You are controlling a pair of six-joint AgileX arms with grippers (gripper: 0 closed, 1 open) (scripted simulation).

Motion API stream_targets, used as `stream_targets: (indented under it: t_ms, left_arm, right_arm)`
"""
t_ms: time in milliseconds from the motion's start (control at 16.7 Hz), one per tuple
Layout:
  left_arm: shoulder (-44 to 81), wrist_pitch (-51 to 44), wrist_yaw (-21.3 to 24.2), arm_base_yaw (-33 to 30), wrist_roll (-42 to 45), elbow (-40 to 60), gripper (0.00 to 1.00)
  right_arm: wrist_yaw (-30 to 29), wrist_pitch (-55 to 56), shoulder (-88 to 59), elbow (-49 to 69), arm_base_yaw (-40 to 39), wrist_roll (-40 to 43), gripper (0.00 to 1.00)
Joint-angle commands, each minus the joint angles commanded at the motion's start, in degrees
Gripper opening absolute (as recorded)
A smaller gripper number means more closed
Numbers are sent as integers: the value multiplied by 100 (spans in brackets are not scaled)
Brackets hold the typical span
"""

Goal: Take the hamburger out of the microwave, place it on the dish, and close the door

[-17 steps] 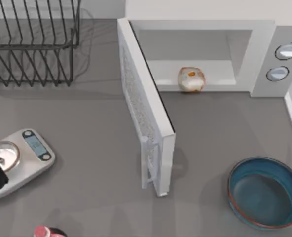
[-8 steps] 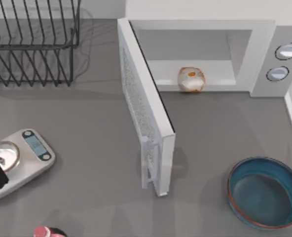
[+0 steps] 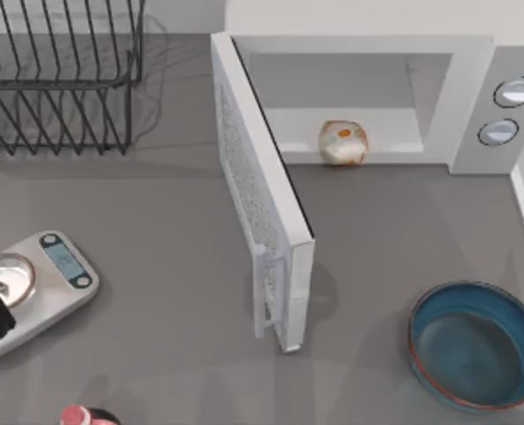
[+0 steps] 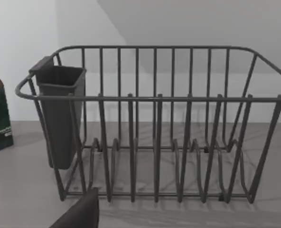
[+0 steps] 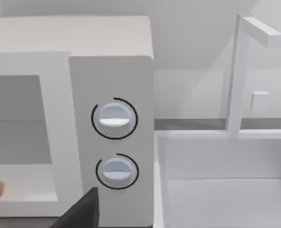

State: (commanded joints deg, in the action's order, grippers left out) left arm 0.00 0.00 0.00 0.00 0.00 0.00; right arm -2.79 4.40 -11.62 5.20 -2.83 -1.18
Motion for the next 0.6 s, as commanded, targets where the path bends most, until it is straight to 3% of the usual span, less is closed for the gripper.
stream_targets:
  t_ms: [600]
  left_arm:
    - [0,0,0,0,0,0,100]
  right_arm:
    - [-1210,1922,-5067,2276,-1229,-517,100]
